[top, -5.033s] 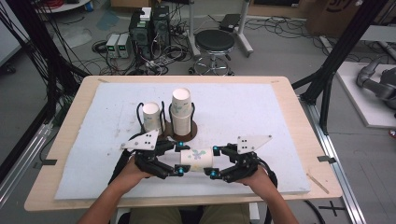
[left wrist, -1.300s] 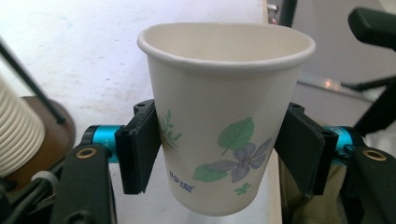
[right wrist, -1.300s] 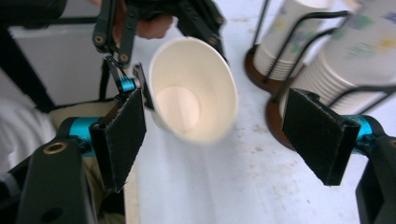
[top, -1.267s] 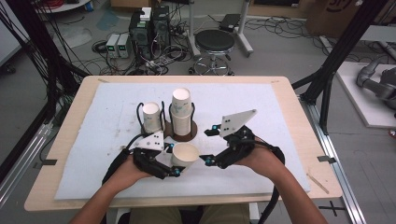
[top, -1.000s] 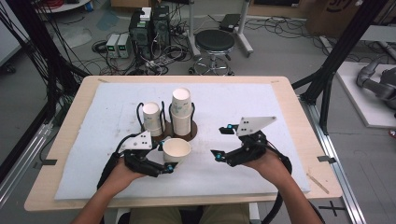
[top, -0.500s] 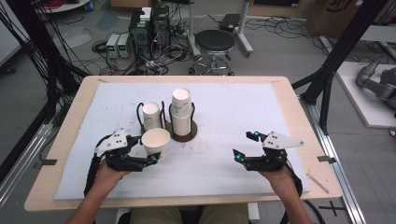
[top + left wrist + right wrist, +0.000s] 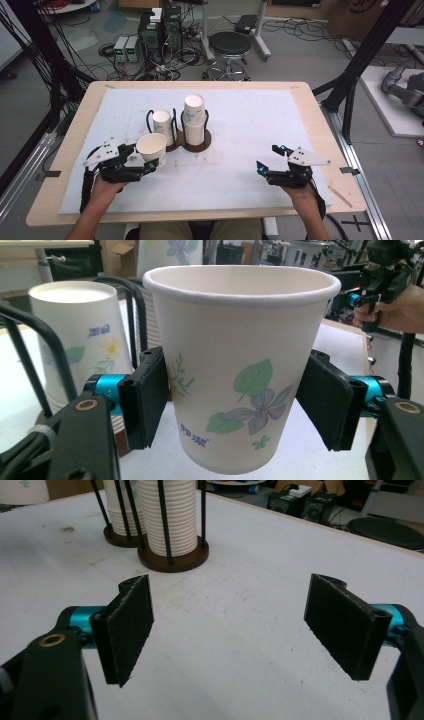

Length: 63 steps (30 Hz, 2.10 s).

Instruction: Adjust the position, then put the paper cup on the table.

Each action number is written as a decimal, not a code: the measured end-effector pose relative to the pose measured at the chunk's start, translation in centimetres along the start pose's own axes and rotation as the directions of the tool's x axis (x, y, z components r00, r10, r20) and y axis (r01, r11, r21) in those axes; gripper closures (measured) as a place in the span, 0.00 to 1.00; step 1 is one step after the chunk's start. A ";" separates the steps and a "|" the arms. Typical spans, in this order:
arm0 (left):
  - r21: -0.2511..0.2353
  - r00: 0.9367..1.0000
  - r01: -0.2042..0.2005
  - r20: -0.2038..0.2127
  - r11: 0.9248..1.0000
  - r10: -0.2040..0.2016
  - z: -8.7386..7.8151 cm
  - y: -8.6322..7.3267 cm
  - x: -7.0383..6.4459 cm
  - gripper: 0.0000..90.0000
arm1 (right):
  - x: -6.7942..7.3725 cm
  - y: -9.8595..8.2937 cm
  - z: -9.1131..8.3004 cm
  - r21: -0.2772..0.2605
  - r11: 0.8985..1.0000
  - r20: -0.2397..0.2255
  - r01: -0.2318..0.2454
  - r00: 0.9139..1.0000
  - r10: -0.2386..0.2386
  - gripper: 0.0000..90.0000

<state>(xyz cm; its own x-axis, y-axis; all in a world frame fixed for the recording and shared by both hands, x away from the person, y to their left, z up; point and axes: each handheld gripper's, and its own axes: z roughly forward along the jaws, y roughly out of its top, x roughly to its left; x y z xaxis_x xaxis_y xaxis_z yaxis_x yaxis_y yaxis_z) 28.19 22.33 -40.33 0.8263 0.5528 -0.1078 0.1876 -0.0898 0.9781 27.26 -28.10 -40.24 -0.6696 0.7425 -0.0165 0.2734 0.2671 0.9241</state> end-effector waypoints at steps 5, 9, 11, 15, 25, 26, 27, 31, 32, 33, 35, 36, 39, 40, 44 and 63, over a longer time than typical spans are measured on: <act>-0.022 1.000 0.001 -0.018 1.000 -0.001 -0.6 0.0 -0.2 0.35 | -0.2 0.0 -0.4 -0.020 1.000 0.014 -0.007 1.000 0.007 0.23; -0.043 1.000 0.003 -0.021 0.999 -0.004 -0.8 0.1 -0.2 0.35 | -0.3 0.0 -0.7 -0.027 1.000 0.022 -0.004 1.000 0.005 0.23; -0.060 1.000 0.007 -0.023 0.998 -0.008 -0.9 0.2 0.0 0.35 | -0.4 -0.1 -0.7 -0.029 1.000 0.027 -0.004 1.000 0.005 0.23; -0.084 0.999 0.020 -0.031 0.996 -0.022 -1.4 0.2 0.3 0.35 | -0.5 -0.3 -0.8 -0.021 1.000 0.032 -0.008 0.999 0.009 0.23; -0.119 0.993 0.037 -0.107 0.992 -0.049 -3.1 0.0 1.7 0.35 | -0.4 -0.3 -0.9 -0.017 1.000 0.026 0.003 1.000 -0.003 0.23; -0.122 0.991 0.036 -0.121 0.992 -0.051 -3.3 0.0 1.9 0.35 | -0.4 -0.3 -1.0 -0.017 1.000 0.025 0.006 1.000 -0.006 0.23; -0.126 0.990 0.039 -0.130 0.991 -0.055 -3.5 -0.1 2.1 0.35 | -0.4 -0.3 -1.0 -0.017 1.000 0.025 0.006 1.000 -0.006 0.23; -0.141 0.984 0.026 -0.170 0.990 -0.050 -4.1 -0.2 3.0 0.35 | -0.4 -0.5 -1.1 -0.020 1.000 0.023 0.003 1.000 -0.002 0.23; -0.162 0.982 0.026 -0.180 0.986 -0.056 -4.3 -0.4 3.6 0.35 | -0.4 -0.6 -1.2 -0.020 1.000 0.022 0.000 1.000 0.000 0.23; -0.162 0.982 0.026 -0.180 0.986 -0.056 -4.3 -0.4 3.6 0.35 | -0.4 -0.6 -1.3 -0.018 1.000 0.023 0.003 1.000 -0.002 0.23; -0.186 0.983 0.017 -0.177 0.982 -0.051 -4.6 -0.7 4.4 0.35 | -0.4 -0.6 -1.3 -0.022 1.000 0.023 0.005 1.000 -0.004 0.23; -0.186 0.983 0.017 -0.177 0.982 -0.051 -4.6 -0.7 4.4 0.35 | -0.4 -0.6 -1.3 -0.022 1.000 0.023 0.005 1.000 -0.004 0.23; -0.194 0.980 0.004 -0.195 0.981 -0.043 -4.9 -1.1 5.1 0.35 | -0.4 -0.6 -1.3 -0.024 1.000 0.023 0.002 1.000 -0.001 0.23; -0.195 0.978 0.001 -0.204 0.981 -0.042 -4.9 -1.2 5.4 0.35 | -0.3 -0.5 -1.3 -0.022 1.000 0.021 0.002 1.000 -0.001 0.23; -0.199 0.971 0.005 -0.233 0.980 -0.053 -5.1 -1.4 6.2 0.35 | -0.3 -0.5 -1.2 -0.021 1.000 0.020 0.005 1.000 -0.005 0.23; -0.134 0.935 0.017 -0.348 0.991 -0.064 -4.1 -2.8 9.1 0.36 | 0.0 -0.5 -1.0 -0.010 1.000 0.012 0.013 1.000 -0.013 0.23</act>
<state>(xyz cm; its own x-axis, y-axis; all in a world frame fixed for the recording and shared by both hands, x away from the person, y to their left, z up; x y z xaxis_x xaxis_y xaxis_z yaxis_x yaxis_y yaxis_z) 32.98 30.99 -43.30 0.5758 0.8113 -0.1010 0.1289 0.0319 0.9911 26.43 -28.80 -40.32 -0.6651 0.7461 -0.0326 0.2578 0.2702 0.9276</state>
